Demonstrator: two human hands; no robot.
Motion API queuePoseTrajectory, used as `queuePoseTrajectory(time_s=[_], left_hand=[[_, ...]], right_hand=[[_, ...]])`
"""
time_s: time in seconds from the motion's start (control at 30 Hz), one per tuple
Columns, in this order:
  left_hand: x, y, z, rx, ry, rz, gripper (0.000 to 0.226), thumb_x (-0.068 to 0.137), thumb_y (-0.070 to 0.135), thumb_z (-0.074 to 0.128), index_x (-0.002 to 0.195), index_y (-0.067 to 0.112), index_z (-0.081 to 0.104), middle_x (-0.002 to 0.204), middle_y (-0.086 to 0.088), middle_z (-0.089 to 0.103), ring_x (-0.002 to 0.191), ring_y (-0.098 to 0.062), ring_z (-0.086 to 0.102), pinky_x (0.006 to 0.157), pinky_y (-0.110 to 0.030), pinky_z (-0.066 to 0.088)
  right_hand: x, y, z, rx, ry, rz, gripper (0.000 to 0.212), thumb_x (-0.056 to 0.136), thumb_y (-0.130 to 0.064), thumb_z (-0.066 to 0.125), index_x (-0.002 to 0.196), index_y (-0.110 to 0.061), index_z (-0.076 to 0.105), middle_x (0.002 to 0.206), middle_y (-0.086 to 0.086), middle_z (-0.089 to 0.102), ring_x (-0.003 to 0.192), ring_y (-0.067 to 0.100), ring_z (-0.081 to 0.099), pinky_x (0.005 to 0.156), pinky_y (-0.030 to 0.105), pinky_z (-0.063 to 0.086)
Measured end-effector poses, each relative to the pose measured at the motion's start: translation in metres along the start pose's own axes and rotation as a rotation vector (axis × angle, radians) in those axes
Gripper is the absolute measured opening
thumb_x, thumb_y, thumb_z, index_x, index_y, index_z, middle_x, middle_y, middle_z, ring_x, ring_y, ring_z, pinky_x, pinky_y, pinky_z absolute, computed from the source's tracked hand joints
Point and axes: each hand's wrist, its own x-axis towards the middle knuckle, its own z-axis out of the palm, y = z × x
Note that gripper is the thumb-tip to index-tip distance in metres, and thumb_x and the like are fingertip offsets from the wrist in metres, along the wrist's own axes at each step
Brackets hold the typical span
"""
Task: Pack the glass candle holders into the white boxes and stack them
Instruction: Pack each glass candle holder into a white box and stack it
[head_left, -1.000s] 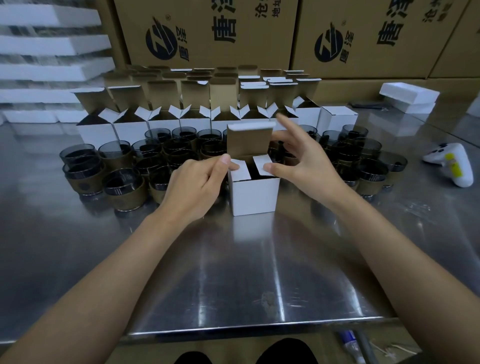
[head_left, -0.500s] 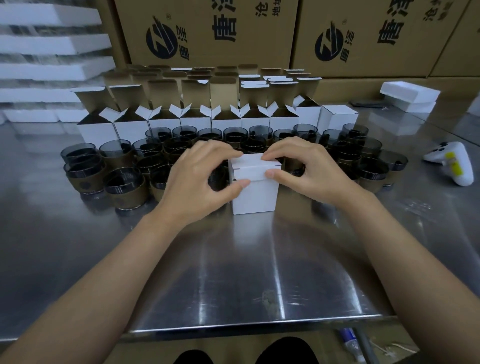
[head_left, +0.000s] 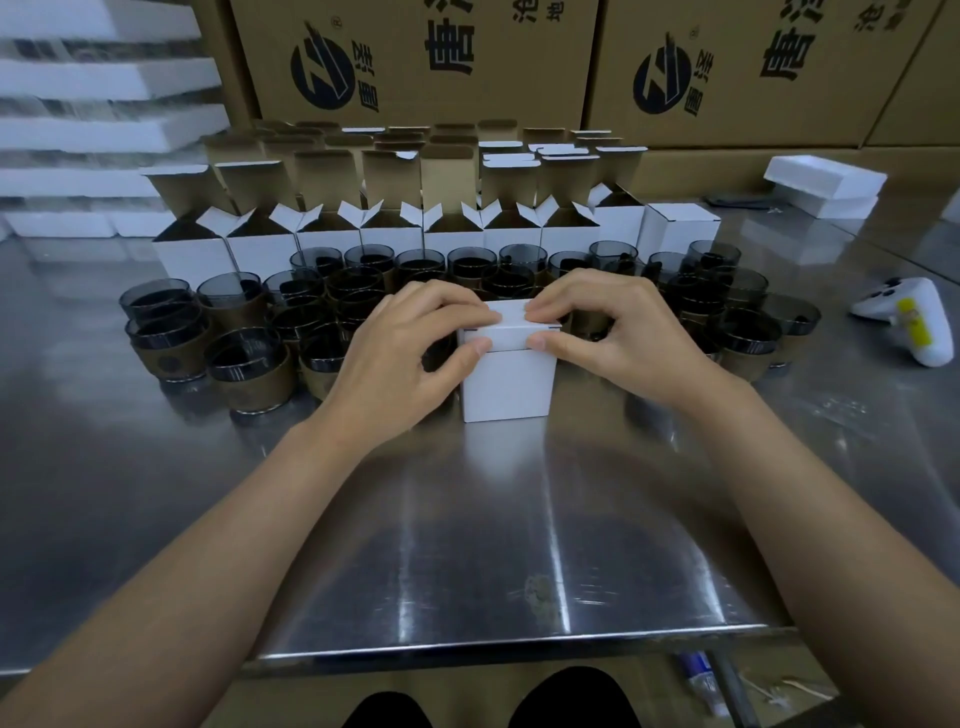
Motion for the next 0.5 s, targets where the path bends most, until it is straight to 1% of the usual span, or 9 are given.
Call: queuePoseTrajectory(time_s=[0.1, 0.2, 0.23, 0.3, 0.33, 0.4, 0.43, 0.47, 0.5], left_hand=[[-0.001, 0.001, 0.001, -0.047, -0.008, 0.035, 0.023, 0.094, 0.027, 0.055, 0.103, 0.015, 0.073, 0.106, 0.004, 0.063, 0.101, -0.016, 0.055, 0.084, -0.044, 0.045], [0.0, 0.003, 0.0, -0.101, -0.015, -0.008, 0.032, 0.094, 0.03, 0.05, 0.094, 0.012, 0.076, 0.101, 0.005, 0.063, 0.096, -0.016, 0.054, 0.083, -0.043, 0.045], [0.001, 0.003, 0.0, -0.113, -0.012, -0.015, 0.034, 0.095, 0.031, 0.048, 0.092, 0.011, 0.076, 0.1, 0.006, 0.063, 0.095, -0.016, 0.053, 0.083, -0.043, 0.044], [0.003, 0.005, 0.001, -0.123, -0.004, -0.023, 0.038, 0.096, 0.031, 0.046, 0.091, 0.01, 0.076, 0.098, 0.005, 0.062, 0.095, -0.016, 0.052, 0.084, -0.042, 0.044], [0.003, 0.006, 0.001, -0.12, 0.002, -0.023, 0.038, 0.097, 0.031, 0.044, 0.092, 0.01, 0.077, 0.099, 0.004, 0.062, 0.095, -0.016, 0.052, 0.083, -0.042, 0.044], [0.001, 0.005, 0.0, -0.083, 0.025, -0.005, 0.04, 0.099, 0.029, 0.04, 0.097, 0.012, 0.077, 0.1, 0.002, 0.062, 0.096, -0.018, 0.053, 0.082, -0.041, 0.045], [-0.001, 0.004, 0.0, -0.052, 0.039, 0.01, 0.042, 0.1, 0.028, 0.037, 0.1, 0.011, 0.076, 0.101, 0.0, 0.063, 0.097, -0.019, 0.054, 0.081, -0.041, 0.045], [-0.003, 0.003, 0.0, -0.027, 0.053, 0.021, 0.043, 0.1, 0.027, 0.034, 0.105, 0.009, 0.074, 0.103, -0.001, 0.063, 0.098, -0.019, 0.054, 0.08, -0.04, 0.045], [-0.003, 0.002, 0.001, -0.014, 0.069, 0.022, 0.045, 0.101, 0.026, 0.031, 0.109, 0.008, 0.071, 0.104, -0.003, 0.063, 0.099, -0.02, 0.055, 0.08, -0.039, 0.045]], right_hand=[[-0.001, 0.0, 0.0, -0.006, -0.053, -0.005, 0.012, 0.083, -0.017, 0.075, 0.091, -0.008, 0.078, 0.103, 0.002, 0.07, 0.098, 0.014, 0.063, 0.09, 0.032, 0.049], [0.0, 0.0, -0.001, 0.012, -0.104, 0.017, 0.013, 0.085, -0.019, 0.074, 0.092, -0.009, 0.079, 0.109, 0.0, 0.069, 0.103, 0.012, 0.058, 0.092, 0.028, 0.046], [0.0, 0.001, -0.003, 0.008, -0.115, 0.021, 0.015, 0.084, -0.022, 0.074, 0.092, -0.011, 0.079, 0.113, -0.002, 0.068, 0.106, 0.01, 0.056, 0.094, 0.027, 0.044], [0.001, 0.003, -0.004, -0.058, -0.122, 0.013, 0.022, 0.083, -0.033, 0.074, 0.094, -0.015, 0.077, 0.12, -0.005, 0.064, 0.114, 0.011, 0.052, 0.104, 0.033, 0.037], [0.0, 0.005, -0.003, -0.133, -0.121, 0.007, 0.028, 0.082, -0.041, 0.073, 0.098, -0.018, 0.075, 0.125, -0.006, 0.061, 0.121, 0.013, 0.048, 0.111, 0.038, 0.029], [-0.001, 0.007, 0.001, -0.321, -0.15, 0.025, 0.052, 0.08, -0.058, 0.066, 0.12, -0.026, 0.066, 0.136, -0.008, 0.052, 0.137, 0.016, 0.034, 0.12, 0.046, 0.004], [-0.002, 0.008, 0.004, -0.383, -0.184, 0.054, 0.065, 0.079, -0.066, 0.062, 0.132, -0.029, 0.057, 0.141, -0.009, 0.048, 0.142, 0.015, 0.025, 0.119, 0.05, -0.008], [-0.003, 0.009, 0.006, -0.417, -0.215, 0.08, 0.073, 0.078, -0.07, 0.058, 0.139, -0.031, 0.049, 0.142, -0.01, 0.046, 0.145, 0.013, 0.018, 0.117, 0.053, -0.014], [-0.003, 0.009, 0.009, -0.431, -0.236, 0.092, 0.076, 0.079, -0.07, 0.057, 0.143, -0.032, 0.044, 0.142, -0.011, 0.046, 0.146, 0.012, 0.015, 0.115, 0.055, -0.017]])
